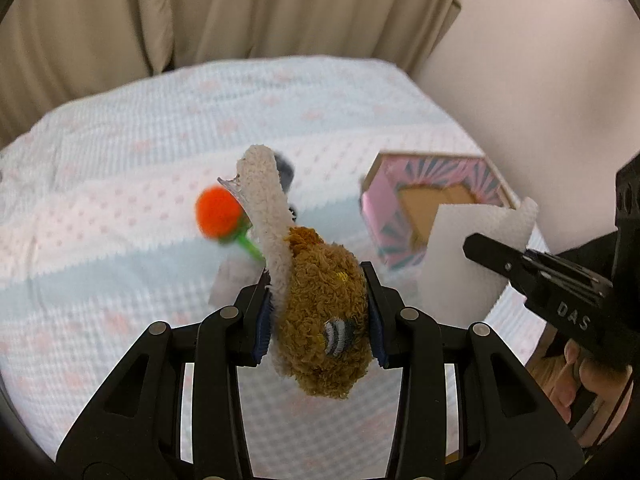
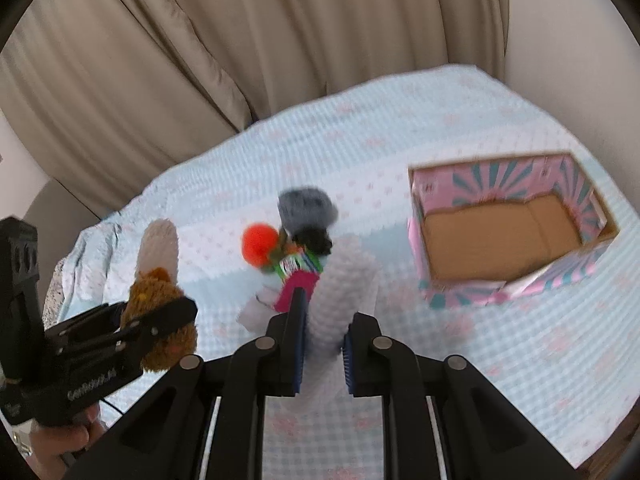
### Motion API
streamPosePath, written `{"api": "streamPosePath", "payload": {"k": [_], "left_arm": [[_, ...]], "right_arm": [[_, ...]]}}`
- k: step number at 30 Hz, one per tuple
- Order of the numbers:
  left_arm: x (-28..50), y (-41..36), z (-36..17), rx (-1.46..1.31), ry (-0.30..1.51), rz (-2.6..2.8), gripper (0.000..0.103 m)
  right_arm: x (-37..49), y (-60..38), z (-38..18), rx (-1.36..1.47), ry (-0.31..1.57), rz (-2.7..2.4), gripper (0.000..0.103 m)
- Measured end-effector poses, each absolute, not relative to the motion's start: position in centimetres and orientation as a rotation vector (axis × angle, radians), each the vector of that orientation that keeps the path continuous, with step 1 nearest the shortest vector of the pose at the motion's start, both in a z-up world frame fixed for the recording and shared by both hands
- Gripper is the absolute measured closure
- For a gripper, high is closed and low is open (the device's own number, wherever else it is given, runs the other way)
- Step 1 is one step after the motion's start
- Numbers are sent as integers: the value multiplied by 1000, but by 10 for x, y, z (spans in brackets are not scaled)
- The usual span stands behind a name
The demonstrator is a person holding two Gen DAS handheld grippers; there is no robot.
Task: Organize soft objects
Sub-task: 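Carry the plush and paper towel with both tools over the cardboard box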
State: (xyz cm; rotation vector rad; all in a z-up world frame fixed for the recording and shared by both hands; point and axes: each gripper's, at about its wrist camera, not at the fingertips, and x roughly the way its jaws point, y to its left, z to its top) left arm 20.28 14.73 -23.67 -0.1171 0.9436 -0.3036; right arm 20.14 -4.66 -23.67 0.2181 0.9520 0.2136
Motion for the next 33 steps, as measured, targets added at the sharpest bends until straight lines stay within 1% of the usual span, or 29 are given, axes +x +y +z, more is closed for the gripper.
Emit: {"api": "streamPosePath", "payload": {"k": [7,12,16,20,26,33], "left_arm": [[230,104,-183,-101,870,-337,68],[253,59,-163,-120,858,-328,68],[273,15,-162,-135,872,-309,68],[294,-37,-178,-145,931,-281,68],[331,-104,-222,-168,1034,-256,68],[376,-147,-281,-131,1165,-202,68]], "right_arm": [[207,-78,-176,191,855,203,89],[220,-121,-157,183,846,206,89],[235,-166,-151,149,862,223,89],[257,-215,-155,107,904,252,89],[296,-272,-176,64,976,290,89],[347,-311,-234,91,1111,326,89]]}}
